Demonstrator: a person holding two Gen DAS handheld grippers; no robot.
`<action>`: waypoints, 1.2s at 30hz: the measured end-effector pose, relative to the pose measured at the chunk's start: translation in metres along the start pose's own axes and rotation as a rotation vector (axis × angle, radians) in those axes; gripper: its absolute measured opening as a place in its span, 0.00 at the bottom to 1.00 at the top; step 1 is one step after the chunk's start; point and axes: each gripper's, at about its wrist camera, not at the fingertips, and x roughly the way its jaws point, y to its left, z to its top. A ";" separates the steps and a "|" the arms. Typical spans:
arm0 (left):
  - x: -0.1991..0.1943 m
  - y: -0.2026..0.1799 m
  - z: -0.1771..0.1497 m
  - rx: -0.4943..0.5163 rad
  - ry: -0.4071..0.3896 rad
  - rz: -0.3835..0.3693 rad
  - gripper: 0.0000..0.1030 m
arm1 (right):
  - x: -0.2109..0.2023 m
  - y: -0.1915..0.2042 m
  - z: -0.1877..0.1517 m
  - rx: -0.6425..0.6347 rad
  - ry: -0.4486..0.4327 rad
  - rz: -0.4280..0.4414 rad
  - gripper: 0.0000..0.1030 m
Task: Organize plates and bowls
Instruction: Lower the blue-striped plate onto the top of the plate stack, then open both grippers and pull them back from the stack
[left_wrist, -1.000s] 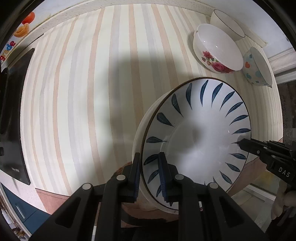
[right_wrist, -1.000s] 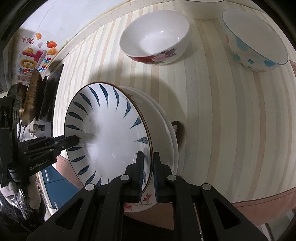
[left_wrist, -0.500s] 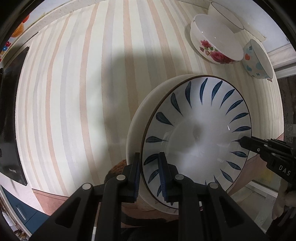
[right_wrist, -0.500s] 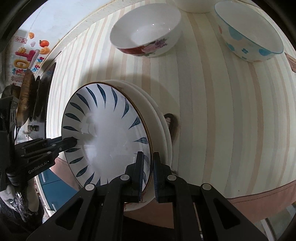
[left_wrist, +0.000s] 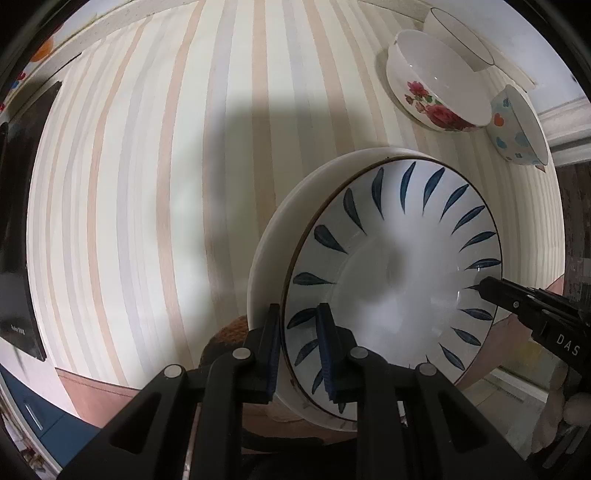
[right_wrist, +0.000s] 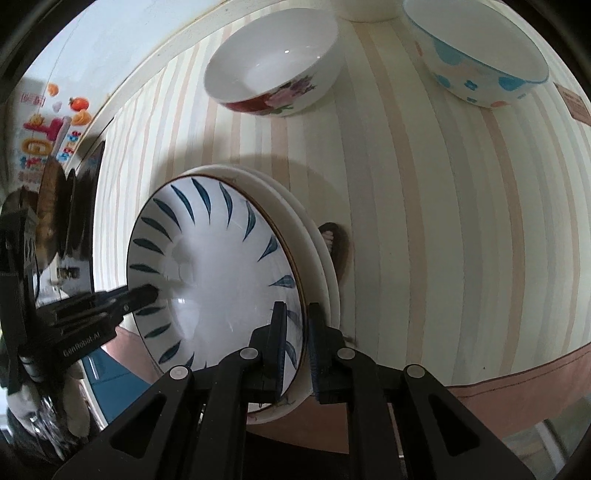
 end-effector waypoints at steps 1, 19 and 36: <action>0.000 0.001 0.000 -0.009 0.004 0.000 0.16 | 0.000 -0.001 0.001 0.008 0.000 -0.001 0.14; -0.074 -0.002 -0.042 0.037 -0.146 0.083 0.23 | -0.062 0.052 -0.042 -0.089 -0.108 -0.156 0.55; -0.175 -0.017 -0.135 0.065 -0.380 0.040 0.89 | -0.174 0.106 -0.157 -0.084 -0.344 -0.200 0.90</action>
